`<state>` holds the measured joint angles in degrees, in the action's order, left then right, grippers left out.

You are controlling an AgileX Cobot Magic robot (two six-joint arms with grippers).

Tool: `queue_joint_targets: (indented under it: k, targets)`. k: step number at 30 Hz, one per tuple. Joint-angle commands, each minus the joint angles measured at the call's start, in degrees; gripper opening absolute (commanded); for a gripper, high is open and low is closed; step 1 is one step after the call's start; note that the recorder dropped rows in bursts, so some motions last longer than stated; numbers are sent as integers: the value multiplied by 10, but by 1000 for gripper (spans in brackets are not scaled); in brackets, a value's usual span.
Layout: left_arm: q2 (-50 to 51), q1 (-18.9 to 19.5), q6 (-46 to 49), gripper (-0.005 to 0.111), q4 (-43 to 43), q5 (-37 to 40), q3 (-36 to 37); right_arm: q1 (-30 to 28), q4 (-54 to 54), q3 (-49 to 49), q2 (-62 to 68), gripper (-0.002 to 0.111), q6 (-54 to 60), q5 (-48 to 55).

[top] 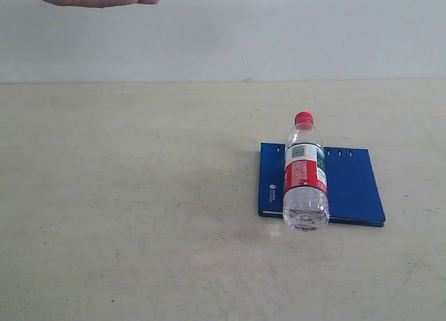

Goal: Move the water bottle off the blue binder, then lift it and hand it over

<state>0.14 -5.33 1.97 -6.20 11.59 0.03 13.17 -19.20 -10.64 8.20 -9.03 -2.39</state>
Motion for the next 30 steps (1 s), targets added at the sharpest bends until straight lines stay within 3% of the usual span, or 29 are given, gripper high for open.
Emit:
queue_joint_targets:
  k: [1,3,7,9,17,21,25,30]
  targets:
    - [-1,-3,1,4,-1,-8,0,0,143,-116,183,16,23,73]
    - [-1,-3,1,4,-1,-8,0,0,151,-160,297,27,54,87]
    - [-1,-3,1,4,-1,-8,0,1,121,-269,504,63,72,125]
    - [-1,-3,1,4,-1,-8,0,1,84,-321,576,72,79,159]
    - [-1,-3,1,4,-1,-8,0,1,9,-624,884,71,128,418]
    - [-1,-3,1,4,-1,-8,0,0,5,-770,987,71,121,495]
    - [-1,-3,1,4,-1,-8,0,0,6,-862,1061,71,90,525]
    - [-1,-3,1,4,-1,-8,0,0,32,-898,1117,71,56,492]
